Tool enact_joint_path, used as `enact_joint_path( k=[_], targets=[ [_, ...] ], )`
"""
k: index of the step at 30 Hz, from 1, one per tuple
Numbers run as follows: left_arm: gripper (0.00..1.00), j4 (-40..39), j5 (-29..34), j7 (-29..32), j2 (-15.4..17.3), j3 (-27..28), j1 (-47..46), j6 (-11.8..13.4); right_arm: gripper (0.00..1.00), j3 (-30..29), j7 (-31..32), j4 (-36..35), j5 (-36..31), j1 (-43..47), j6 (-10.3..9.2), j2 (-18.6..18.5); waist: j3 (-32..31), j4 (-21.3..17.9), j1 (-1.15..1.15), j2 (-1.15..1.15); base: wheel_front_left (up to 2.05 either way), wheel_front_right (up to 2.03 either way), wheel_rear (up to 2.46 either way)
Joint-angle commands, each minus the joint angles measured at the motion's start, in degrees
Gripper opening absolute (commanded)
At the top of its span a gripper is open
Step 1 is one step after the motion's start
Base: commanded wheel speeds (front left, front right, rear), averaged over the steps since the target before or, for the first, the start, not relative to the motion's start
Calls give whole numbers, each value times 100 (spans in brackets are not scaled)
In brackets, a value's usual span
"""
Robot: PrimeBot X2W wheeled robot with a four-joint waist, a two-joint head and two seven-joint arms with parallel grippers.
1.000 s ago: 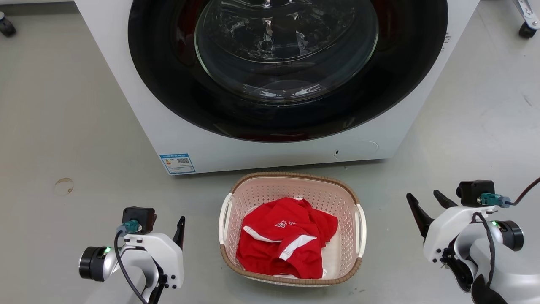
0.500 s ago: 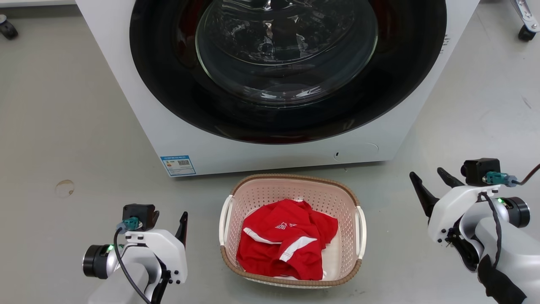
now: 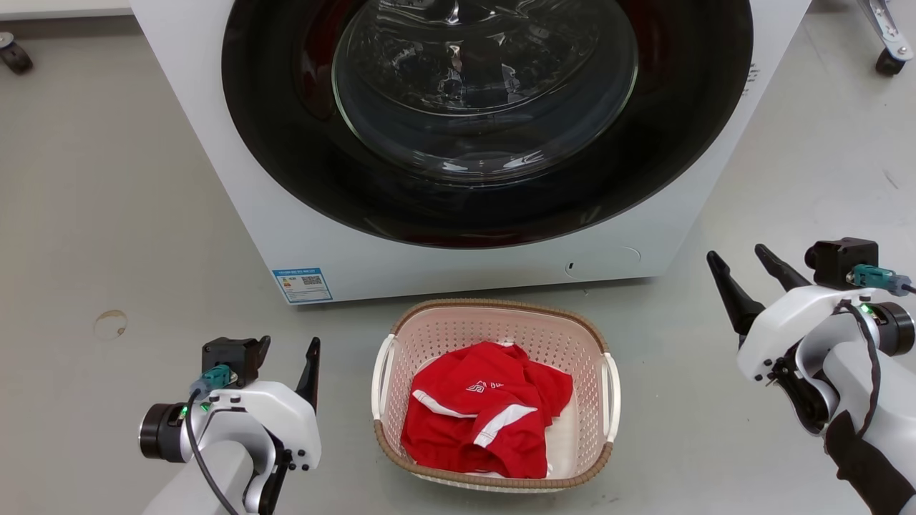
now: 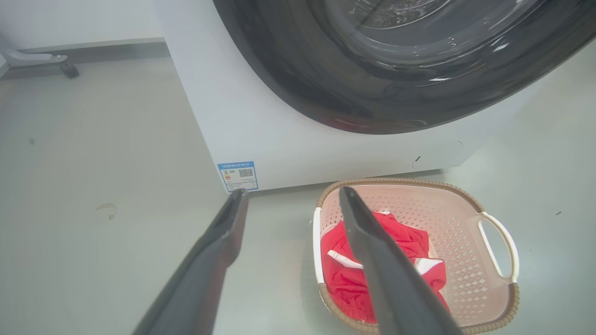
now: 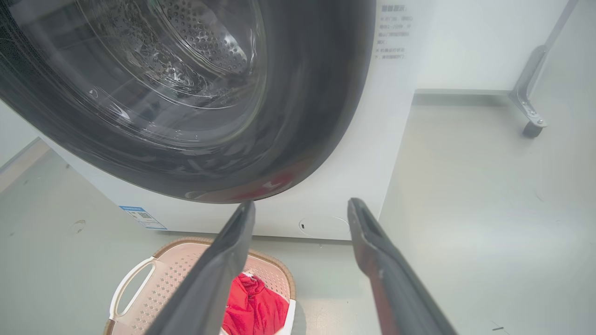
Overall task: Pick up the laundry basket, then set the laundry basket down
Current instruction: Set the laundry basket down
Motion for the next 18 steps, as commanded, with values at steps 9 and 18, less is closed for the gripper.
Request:
enact_joint_path(
  k=[9,18],
  targets=[
    [100,-922,14,59,473,396,384,247,100,-558,-82,-567,-574,439,-21,-152,-89,15,0,0,0,0,0],
    [100,-2074,-166,444,884,546,799,620,100,-955,-82,-1009,-927,676,-21,-303,-187,44,0,0,0,0,0]
  ],
)
